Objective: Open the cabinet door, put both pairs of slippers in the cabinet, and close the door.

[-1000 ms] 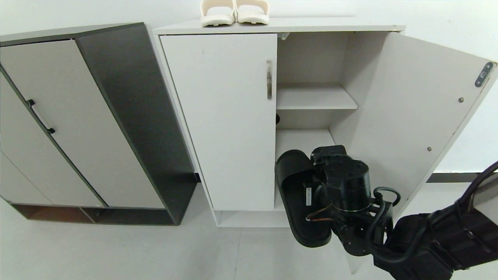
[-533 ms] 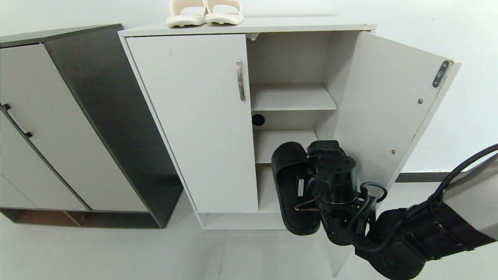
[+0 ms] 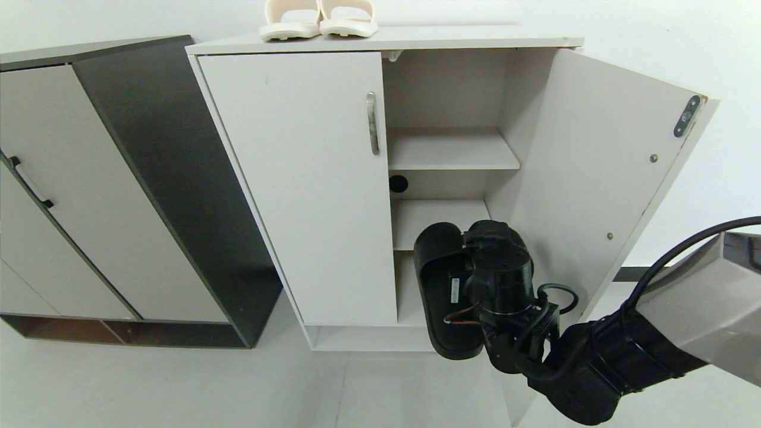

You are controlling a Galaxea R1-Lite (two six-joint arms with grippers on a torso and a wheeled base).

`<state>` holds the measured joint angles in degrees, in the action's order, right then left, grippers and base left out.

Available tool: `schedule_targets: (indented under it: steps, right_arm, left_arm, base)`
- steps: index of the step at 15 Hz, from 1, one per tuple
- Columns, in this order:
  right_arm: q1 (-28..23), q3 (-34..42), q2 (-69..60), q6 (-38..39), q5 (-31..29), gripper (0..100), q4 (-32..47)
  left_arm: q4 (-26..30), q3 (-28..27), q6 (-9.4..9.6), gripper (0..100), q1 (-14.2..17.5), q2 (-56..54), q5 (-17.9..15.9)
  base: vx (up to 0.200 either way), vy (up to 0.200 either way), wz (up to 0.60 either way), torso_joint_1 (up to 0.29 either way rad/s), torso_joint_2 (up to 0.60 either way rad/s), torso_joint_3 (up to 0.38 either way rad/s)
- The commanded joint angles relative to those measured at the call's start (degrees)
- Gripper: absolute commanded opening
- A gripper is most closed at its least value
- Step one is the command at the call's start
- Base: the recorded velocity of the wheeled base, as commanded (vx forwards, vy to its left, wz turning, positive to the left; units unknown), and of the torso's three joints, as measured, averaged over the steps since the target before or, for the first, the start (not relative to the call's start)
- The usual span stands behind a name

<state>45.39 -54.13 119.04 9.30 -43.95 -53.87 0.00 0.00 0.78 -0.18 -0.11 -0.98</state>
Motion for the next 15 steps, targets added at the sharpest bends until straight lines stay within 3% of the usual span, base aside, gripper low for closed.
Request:
schedule_targets:
  steps: [1, 6, 9, 15]
  right_arm:
    - [-1.88, -0.01, 1.81, 0.01, 0.35, 0, -0.01]
    - [-6.8, -1.68, 4.53, -0.07, 0.7, 0, -0.36]
    - [-6.89, -1.51, 4.88, -0.07, 0.7, 0, -0.36]
    - [-6.63, -1.6, 5.24, -0.07, 0.7, 0, -1.06]
  left_arm:
    - [0.0, 0.0, 0.01, 0, 0.01, 0.11, 0.01]
    - [0.0, 0.0, 0.01, 0, 0.01, 0.11, 0.01]
    - [0.0, 0.0, -1.13, 0, 0.01, 0.11, 0.01]
    - [0.0, 0.0, -1.04, 0, 0.01, 0.11, 0.01]
  base:
    - [0.0, 0.0, 0.0, 0.0, 0.0, 0.0]
    - [0.0, 0.0, 0.0, 0.0, 0.0, 0.0]
    - [0.0, 0.0, 0.0, 0.0, 0.0, 0.0]
    - [0.0, 0.0, 0.0, 0.0, 0.0, 0.0]
